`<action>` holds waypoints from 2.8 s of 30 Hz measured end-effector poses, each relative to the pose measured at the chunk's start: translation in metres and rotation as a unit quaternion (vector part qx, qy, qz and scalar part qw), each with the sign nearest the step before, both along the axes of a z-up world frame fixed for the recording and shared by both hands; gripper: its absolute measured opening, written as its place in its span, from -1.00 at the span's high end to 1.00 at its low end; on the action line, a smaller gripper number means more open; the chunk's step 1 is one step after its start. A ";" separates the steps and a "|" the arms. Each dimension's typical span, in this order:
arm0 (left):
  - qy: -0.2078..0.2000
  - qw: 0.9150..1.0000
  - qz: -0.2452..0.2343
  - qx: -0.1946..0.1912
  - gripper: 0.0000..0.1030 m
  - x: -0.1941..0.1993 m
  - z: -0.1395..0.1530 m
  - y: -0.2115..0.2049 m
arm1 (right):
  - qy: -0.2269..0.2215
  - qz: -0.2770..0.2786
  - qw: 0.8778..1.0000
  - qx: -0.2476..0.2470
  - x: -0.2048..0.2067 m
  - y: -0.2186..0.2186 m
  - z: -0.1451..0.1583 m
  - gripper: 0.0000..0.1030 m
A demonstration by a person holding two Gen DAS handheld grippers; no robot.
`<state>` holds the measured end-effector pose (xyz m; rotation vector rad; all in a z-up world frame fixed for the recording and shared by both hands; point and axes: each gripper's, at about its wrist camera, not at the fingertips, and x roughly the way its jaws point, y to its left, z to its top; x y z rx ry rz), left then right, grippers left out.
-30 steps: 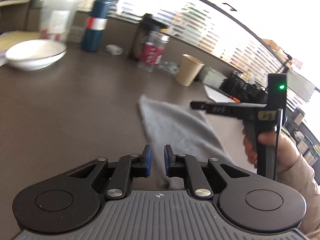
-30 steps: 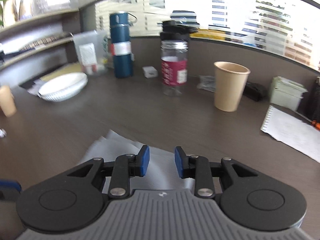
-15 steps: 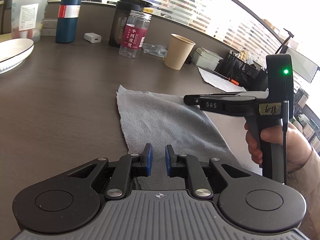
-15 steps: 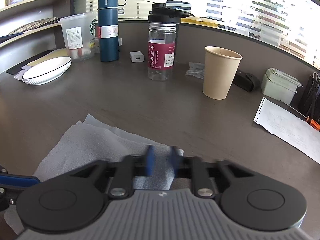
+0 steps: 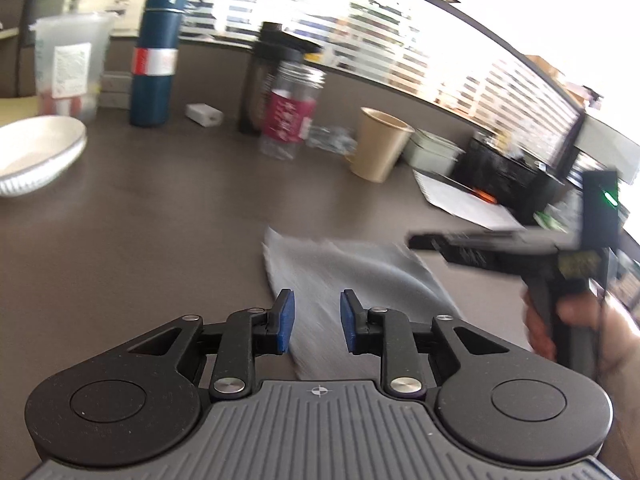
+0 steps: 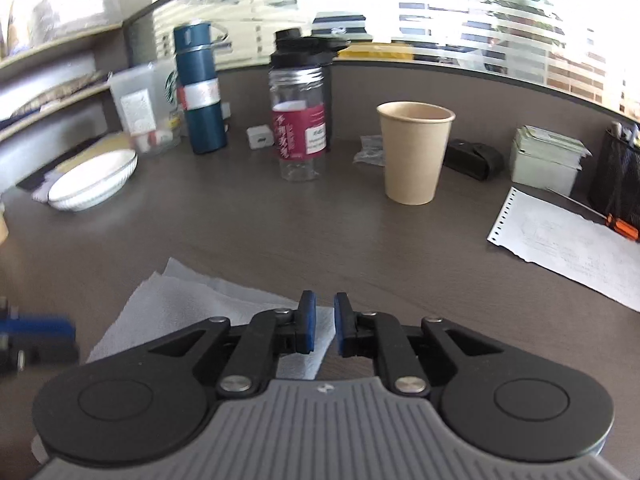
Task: Fold towel
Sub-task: 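Close the right gripper on the folded towel edge while the left gripper closes beside it, then lift the folded edge with both grippers and fold the towel over again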
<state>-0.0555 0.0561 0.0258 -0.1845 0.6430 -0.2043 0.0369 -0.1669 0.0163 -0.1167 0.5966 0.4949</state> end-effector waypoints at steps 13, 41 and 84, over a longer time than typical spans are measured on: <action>0.030 0.999 0.019 0.005 0.39 0.063 -0.018 0.016 | -0.001 0.009 1.000 -0.023 0.006 0.007 -0.010 0.60; -0.023 1.000 0.005 0.010 1.00 0.052 -0.006 0.010 | -0.009 0.010 1.000 -0.004 0.004 0.000 -0.008 0.78; -0.035 0.999 -0.015 0.015 1.00 0.049 -0.003 0.001 | -0.003 0.016 1.000 0.005 0.004 -0.003 -0.007 0.79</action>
